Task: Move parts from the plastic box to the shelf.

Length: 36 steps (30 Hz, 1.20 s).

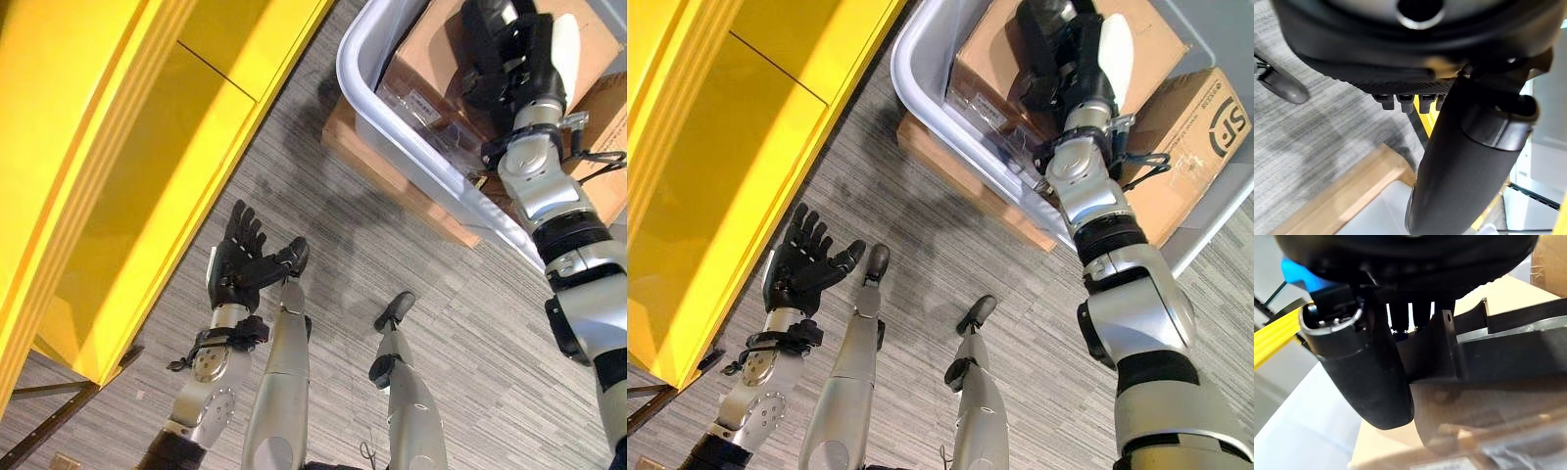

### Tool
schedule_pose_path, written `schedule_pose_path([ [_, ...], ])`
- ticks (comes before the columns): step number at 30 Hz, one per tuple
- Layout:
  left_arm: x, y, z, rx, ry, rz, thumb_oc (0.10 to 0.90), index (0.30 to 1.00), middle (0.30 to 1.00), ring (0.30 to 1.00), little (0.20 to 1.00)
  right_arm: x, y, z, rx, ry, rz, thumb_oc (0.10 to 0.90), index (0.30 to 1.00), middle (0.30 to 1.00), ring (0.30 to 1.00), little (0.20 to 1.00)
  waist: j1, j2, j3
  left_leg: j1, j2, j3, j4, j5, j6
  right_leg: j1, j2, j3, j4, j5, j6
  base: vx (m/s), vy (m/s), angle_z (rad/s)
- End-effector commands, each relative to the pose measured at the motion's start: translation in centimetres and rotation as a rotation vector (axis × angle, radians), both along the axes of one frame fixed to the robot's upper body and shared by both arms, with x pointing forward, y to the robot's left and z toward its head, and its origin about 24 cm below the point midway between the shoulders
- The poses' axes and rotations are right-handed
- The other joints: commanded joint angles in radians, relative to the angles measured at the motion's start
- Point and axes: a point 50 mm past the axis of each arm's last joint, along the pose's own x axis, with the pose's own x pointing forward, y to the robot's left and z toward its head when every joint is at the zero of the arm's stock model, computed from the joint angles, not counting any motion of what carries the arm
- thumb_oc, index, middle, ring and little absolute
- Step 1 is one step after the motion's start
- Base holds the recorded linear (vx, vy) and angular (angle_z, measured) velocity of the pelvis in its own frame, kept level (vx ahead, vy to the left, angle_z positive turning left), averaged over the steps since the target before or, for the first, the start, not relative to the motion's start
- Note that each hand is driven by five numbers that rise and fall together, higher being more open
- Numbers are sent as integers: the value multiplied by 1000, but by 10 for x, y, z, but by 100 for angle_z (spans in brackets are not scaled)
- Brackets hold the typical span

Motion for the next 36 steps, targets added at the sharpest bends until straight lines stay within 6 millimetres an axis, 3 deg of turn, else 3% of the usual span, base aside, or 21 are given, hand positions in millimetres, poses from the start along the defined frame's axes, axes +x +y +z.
schedule_pose_path([
  [1,-7,-2,18,-36,-115,-26,900,1000,1000,1000,1000,-4,-16,-8,-35,16,-40,400,300,300,300,300,-35,45,-3,-36,-18,103,16,-33,74,234,28,86,53,-247,44,0,0,0],
  [7,-7,0,15,-28,-99,-24,900,1000,1000,1000,1000,-12,-3,-12,29,-58,38,400,300,300,300,300,-38,43,-3,27,-8,112,8,-30,73,281,27,91,57,-251,42,-10,-1,0],
  [8,-6,-1,13,-34,-87,-27,900,1000,1000,1000,1000,-15,3,-17,118,-97,78,400,300,300,300,300,-38,48,-3,64,-7,117,4,-29,73,309,27,91,61,-254,40,-15,-1,-6],
  [16,-8,4,13,2,-88,-43,900,1000,1000,1000,1000,-31,8,-12,43,-182,115,400,300,300,300,300,-35,49,-3,185,1,127,-29,-14,72,407,20,88,56,-255,41,-4,-9,-6],
  [17,-7,10,12,21,-82,-29,900,1000,1000,1000,1000,-41,13,-7,52,-251,151,400,300,300,300,300,-36,44,-11,239,3,137,-37,-16,68,450,17,92,57,-261,41,29,-13,-10],
  [21,-10,18,7,37,-58,-11,900,1000,1000,1000,1000,-58,21,-12,81,-318,216,400,300,300,300,300,-46,37,-70,284,9,149,-42,-18,67,491,11,88,54,-264,42,42,-15,-9],
  [24,-11,20,7,47,-58,-10,900,1000,1000,1000,1000,-62,22,-11,80,-337,228,400,300,300,300,300,-46,35,-82,293,11,149,-47,-12,67,497,10,88,51,-261,42,20,-8,-9],
  [36,-28,32,-12,86,38,-29,900,1000,1000,1000,1000,-96,32,0,-5,-441,361,400,300,300,300,300,-64,23,-235,399,32,175,-57,-27,63,585,7,100,47,-272,42,38,-19,-9],
])
